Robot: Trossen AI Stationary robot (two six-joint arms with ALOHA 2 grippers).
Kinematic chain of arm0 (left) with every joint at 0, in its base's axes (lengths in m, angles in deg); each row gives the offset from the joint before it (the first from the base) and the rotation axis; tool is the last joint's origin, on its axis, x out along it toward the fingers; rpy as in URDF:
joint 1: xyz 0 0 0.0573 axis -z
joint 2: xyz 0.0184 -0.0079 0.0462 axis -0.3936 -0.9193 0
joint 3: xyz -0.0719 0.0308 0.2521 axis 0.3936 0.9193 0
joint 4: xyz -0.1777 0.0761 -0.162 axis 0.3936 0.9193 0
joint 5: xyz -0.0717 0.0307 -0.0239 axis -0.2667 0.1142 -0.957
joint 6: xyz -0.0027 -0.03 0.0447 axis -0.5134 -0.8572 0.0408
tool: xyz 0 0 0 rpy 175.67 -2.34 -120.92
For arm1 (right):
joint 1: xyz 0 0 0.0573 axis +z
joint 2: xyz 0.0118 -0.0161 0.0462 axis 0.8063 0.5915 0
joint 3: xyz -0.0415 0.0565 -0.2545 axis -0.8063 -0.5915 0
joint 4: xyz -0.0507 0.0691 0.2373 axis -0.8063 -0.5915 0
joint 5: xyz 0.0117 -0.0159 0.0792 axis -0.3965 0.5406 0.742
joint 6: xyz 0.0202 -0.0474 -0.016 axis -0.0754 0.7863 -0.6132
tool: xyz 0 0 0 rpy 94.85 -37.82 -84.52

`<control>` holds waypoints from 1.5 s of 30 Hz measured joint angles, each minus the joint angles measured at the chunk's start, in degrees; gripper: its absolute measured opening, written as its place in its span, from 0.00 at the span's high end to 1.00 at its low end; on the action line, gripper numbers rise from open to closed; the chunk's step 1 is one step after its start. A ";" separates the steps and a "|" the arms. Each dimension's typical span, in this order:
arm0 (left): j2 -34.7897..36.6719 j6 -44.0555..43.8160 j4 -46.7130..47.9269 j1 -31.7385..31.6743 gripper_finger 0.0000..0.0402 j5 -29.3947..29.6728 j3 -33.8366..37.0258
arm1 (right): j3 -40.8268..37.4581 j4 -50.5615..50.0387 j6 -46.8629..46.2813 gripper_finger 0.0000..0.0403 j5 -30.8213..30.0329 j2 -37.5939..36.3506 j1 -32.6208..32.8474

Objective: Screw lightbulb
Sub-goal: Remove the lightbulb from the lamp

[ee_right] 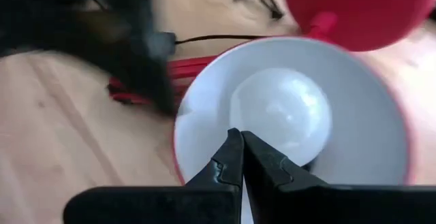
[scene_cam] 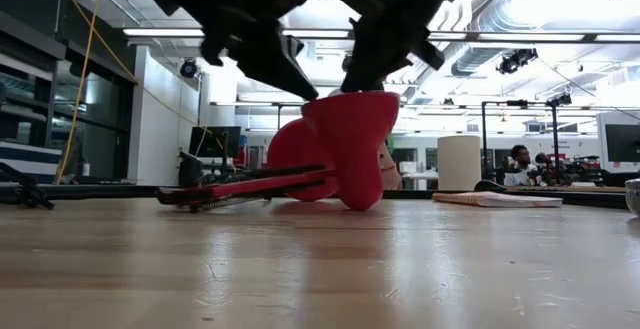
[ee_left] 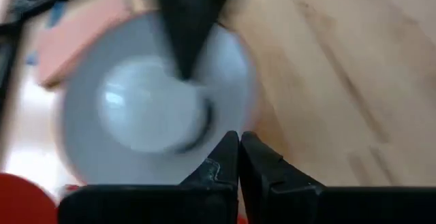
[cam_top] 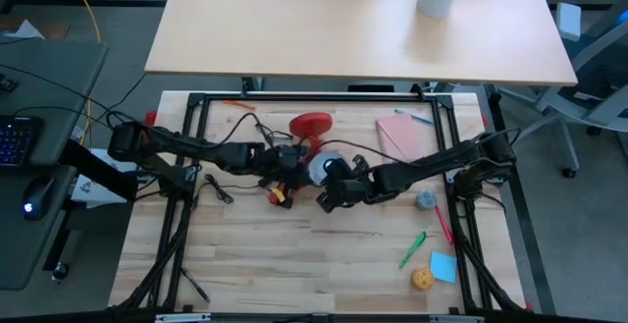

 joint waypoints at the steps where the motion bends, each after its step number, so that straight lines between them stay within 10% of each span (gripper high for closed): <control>1: 0.17 -0.38 0.58 0.55 1.00 -0.07 0.02 | -0.03 -0.99 0.43 1.00 -0.22 -0.63 -0.23; 17: 5.95 -0.99 -7.89 0.24 1.00 7.58 0.00 | -0.05 -7.73 5.98 1.00 2.70 -12.17 -1.75; 30: -11.31 11.44 -8.10 -7.62 1.00 0.08 -11.38 | -5.62 2.22 3.95 1.00 10.65 -9.12 1.78; 45: -16.72 15.69 -5.81 -7.62 1.00 2.72 -15.91 | -9.39 1.84 1.94 1.00 5.28 -9.10 -0.64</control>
